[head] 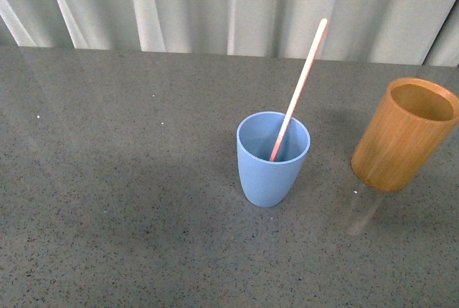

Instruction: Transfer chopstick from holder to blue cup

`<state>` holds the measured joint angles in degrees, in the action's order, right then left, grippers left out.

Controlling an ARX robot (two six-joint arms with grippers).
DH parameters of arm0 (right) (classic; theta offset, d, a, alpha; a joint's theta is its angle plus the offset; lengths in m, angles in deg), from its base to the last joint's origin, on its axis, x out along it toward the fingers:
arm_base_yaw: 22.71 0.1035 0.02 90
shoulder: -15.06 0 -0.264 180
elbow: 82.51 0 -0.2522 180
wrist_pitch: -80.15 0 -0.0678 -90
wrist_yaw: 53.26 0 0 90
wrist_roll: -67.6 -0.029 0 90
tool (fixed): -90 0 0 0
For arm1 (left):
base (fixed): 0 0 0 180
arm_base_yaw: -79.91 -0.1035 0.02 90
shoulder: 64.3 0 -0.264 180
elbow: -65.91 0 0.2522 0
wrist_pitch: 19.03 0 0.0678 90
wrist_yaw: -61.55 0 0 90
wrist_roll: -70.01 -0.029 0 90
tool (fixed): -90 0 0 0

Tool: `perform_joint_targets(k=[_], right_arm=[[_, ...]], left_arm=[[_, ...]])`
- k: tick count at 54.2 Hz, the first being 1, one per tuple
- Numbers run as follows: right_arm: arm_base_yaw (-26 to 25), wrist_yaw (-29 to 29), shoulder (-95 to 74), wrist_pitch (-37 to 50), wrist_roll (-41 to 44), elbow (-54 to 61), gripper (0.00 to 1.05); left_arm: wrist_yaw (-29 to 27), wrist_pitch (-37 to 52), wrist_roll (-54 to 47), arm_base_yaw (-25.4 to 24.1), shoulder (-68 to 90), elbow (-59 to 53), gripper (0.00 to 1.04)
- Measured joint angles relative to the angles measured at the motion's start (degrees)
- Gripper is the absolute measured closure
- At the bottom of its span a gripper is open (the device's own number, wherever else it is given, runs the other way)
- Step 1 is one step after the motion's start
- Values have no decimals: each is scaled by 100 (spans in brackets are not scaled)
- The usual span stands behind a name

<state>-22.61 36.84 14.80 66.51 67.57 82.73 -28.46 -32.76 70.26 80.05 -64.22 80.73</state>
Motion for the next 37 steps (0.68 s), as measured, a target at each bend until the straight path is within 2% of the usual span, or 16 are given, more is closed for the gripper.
perform_joint_targets(k=[1,3,5,37], right_arm=[[0,0,0,0,0,0,12],[0,-2,0,0,-4,0,8],[0,-2,0,0,-2,0,10],[0,-2,0,0,-2,0,10]], left_arm=[[0,0,0,0,0,0,7],[0,0,0,0,0,0,7],[0,0,0,0,0,0,7],[0,0,0,0,0,0,7]])
